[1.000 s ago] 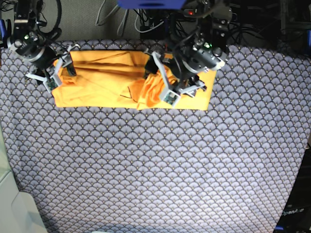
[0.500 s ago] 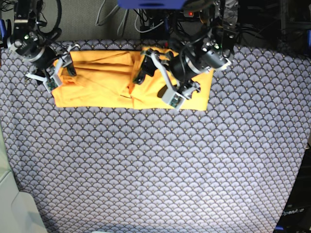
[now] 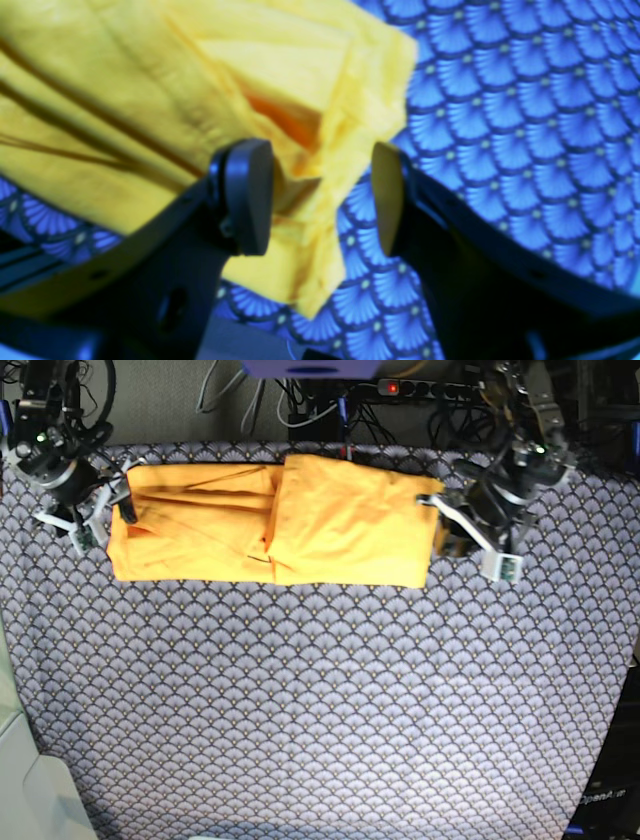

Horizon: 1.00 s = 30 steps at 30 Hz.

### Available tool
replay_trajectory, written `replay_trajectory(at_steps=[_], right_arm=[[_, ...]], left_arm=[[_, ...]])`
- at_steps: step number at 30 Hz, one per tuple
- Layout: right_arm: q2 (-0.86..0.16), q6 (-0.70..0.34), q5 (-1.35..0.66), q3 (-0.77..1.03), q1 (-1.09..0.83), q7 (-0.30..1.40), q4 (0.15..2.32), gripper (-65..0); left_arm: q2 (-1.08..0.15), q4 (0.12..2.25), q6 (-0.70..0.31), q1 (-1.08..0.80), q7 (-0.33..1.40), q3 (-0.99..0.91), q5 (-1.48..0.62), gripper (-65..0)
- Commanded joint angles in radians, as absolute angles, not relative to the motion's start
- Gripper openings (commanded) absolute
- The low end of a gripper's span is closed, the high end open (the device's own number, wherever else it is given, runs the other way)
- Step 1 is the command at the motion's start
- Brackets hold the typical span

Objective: Fold the T-shirt properly
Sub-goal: 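Open both grippers and raise them away from the shirt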

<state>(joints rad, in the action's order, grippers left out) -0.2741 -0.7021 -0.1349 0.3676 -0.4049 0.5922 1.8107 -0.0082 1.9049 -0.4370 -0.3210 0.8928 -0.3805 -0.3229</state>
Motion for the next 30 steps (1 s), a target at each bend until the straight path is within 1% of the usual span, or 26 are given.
replay_trajectory(at_steps=[1, 2, 5, 8, 15, 21, 23, 25, 28, 30], right_arm=[[-0.286, -0.698, -0.145, 0.38, -0.401, 0.573, 1.836, -32.1], [-0.286, -0.698, -0.145, 0.38, -0.401, 0.573, 1.836, -32.1], [-0.286, -0.698, -0.15, 0.386, -0.395, 0.596, 1.836, -32.1], [-0.3, -0.698, -0.239, 0.386, -0.371, 0.667, 1.836, -32.0], [-0.433, -0.698, -0.659, 0.387, -0.309, 0.889, 1.828, -32.0], [-0.443, -0.698, -0.966, 0.49, -0.3, 1.05, 1.817, -32.0], [-0.433, -0.698, -1.075, 0.542, -0.294, 1.076, 1.745, -32.1], [-0.433, -0.698, -1.155, 0.596, -0.254, 1.122, 1.61, -32.1], [-0.449, -0.698, -1.181, 0.604, -0.16, 1.225, 1.376, -32.0], [-0.453, -0.698, -1.181, 0.588, -0.13, 1.242, 1.311, -31.9]], left_arm=[[-0.018, 1.91, -0.444, -0.329, 0.878, -0.4, -0.346, -62.1], [-0.025, 1.908, -0.444, -0.334, 0.878, -0.417, -0.346, -65.0], [-0.036, 1.905, -0.444, -0.337, 0.878, -0.475, -0.344, -65.0], [-0.035, 1.905, -0.444, -0.337, 0.878, -0.521, -0.343, -65.0], [-0.036, 1.903, -0.444, -0.34, 0.878, -0.555, -0.338, -65.0], [-0.036, 1.903, -0.444, -0.351, 0.878, -0.555, -0.338, -65.0], [-0.036, 1.903, -0.444, -0.351, 0.878, -0.555, -0.338, -65.0], [-0.036, 1.903, -0.444, -0.352, 0.878, -0.555, -0.338, -65.0], [-0.036, 1.903, -0.444, -0.351, 0.878, -0.565, -0.338, -65.0], [-0.036, 1.903, -0.444, -0.349, 0.878, -0.565, -0.338, -65.0]])
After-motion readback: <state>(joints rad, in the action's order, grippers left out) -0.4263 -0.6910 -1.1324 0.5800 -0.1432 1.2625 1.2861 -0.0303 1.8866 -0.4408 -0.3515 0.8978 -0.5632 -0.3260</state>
